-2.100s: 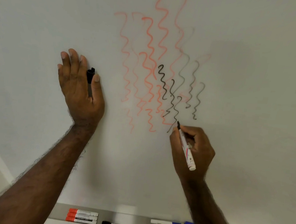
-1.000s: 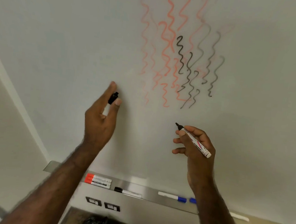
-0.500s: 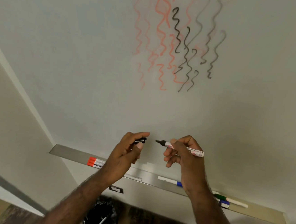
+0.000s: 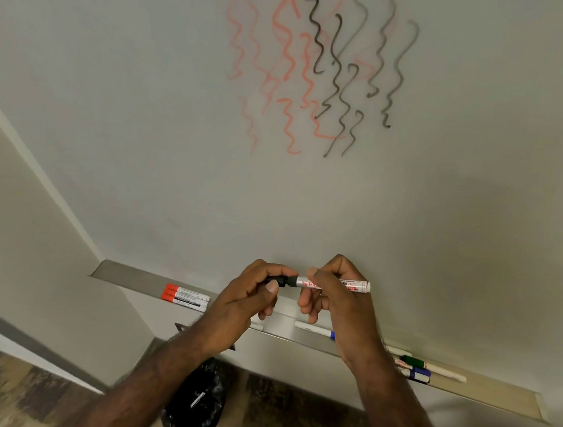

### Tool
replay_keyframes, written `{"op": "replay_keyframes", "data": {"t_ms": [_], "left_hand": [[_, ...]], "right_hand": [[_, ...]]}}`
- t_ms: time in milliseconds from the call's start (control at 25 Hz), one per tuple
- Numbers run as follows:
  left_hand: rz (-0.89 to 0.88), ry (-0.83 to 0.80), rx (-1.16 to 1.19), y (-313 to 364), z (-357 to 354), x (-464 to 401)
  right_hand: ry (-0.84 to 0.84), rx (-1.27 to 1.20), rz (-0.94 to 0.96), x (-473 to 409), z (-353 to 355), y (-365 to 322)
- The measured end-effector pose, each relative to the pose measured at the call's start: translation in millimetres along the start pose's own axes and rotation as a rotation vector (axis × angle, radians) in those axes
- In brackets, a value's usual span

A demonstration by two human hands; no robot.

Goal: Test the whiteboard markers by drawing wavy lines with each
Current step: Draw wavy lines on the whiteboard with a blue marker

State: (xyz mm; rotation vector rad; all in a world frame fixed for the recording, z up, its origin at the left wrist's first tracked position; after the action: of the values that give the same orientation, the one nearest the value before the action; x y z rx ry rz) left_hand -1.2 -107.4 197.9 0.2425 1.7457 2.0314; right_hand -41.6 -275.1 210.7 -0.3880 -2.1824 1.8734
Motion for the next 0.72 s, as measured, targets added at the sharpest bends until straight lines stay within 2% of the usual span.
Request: {"op": "replay_keyframes", "data": {"t_ms": [280,480,720], "left_hand": [[0.032,-0.028,-0.051,-12,-26,11],[0.097,-0.003,-0.022,-34,-45,19],[0.193,0.029,-0.035,-63,-37,26]], "right_hand": [[-0.083,-0.091,-0.097,-2,2,24],[-0.057,-0.164,-0.153,6,2,59],[-0.028,-0.254,-0.255,10,-16,108]]}}
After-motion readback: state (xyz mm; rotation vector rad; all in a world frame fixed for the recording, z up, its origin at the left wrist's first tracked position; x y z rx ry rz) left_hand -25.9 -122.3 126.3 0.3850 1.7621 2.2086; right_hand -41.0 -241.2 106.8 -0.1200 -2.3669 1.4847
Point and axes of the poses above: each hand's wrist, its own x-axis away from the middle knuckle, its own z-axis out of the back of the hand, y = z × x, the point moved 7 cm from there along -x, towards the middle knuckle, and after that the axes turned 7 degrees about y, right-handed, at the moved point
